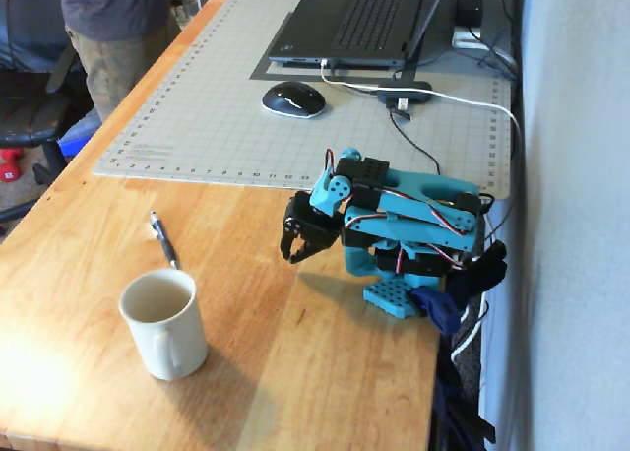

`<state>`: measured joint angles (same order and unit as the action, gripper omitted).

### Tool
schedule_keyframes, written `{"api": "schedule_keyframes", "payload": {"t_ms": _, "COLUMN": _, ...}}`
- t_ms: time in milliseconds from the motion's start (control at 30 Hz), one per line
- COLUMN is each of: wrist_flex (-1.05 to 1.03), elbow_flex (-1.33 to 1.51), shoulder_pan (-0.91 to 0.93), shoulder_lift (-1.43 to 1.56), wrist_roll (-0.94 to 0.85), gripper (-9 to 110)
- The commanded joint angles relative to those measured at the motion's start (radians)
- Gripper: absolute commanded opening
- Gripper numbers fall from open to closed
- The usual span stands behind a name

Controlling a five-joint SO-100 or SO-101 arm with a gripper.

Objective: Grasp a pen and put it in a mug.

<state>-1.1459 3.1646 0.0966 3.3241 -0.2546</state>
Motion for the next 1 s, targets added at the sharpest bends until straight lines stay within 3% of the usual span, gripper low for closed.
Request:
{"api": "schedule_keyframes", "payload": {"t_ms": 0, "wrist_flex": -0.008, "elbow_flex": -0.029, "shoulder_pan": -0.006, "shoulder_lift": 0.028, "wrist_roll": 0.006, "gripper": 1}}
{"api": "schedule_keyframes", "payload": {"t_ms": 967, "wrist_flex": 0.038, "elbow_flex": -0.078, "shoulder_pan": 0.003, "shoulder_lift": -0.074, "wrist_roll": 0.008, "gripper": 1}}
